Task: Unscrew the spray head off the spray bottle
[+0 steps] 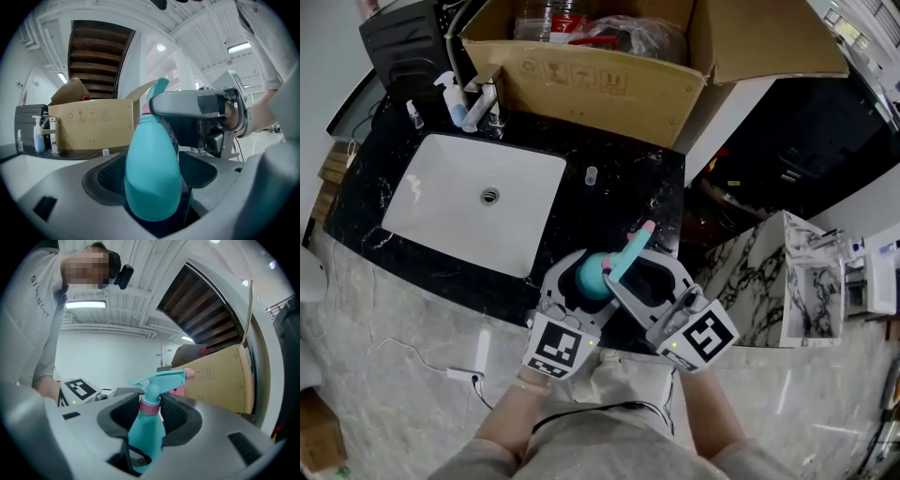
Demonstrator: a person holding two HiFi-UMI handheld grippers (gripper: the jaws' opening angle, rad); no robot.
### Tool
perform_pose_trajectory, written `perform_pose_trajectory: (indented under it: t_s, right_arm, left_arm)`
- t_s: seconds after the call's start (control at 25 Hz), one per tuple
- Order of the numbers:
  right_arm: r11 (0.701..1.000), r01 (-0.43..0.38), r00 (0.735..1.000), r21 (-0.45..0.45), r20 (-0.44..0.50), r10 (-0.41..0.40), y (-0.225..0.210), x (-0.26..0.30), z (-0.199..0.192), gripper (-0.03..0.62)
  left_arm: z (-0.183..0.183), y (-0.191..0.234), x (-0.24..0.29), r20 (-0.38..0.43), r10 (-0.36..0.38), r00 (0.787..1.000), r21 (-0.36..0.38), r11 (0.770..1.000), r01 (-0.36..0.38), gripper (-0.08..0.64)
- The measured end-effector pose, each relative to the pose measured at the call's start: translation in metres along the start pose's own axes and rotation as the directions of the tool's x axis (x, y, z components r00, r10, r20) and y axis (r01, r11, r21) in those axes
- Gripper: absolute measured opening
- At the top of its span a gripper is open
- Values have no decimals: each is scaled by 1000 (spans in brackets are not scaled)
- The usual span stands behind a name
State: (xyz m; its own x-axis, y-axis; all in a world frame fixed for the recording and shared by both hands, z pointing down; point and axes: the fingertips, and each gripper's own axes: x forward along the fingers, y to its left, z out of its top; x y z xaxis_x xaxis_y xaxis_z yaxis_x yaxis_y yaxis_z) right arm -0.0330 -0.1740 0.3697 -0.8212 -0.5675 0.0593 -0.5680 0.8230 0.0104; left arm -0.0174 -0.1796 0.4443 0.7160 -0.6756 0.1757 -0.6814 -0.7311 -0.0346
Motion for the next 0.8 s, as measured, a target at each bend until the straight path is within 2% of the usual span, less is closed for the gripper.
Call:
perform_pose_trajectory:
  t_s: [0.24,0.48,0.8]
  right_arm:
    - [1000,11,999,28,51,-13,-5,-1,10,143]
    - [1000,11,999,2,33,-11,-7,0,20,143]
    - [1000,10,1000,0,5,-10,-11,2,41,141]
  left_arm:
    - [0,-1,1,-2,-9,1000,7,1000,9,364]
    - [4,-2,-5,22,-36,999,10,999,36,365]
    - [18,5,-16,31,-21,999,22,1000,20,365]
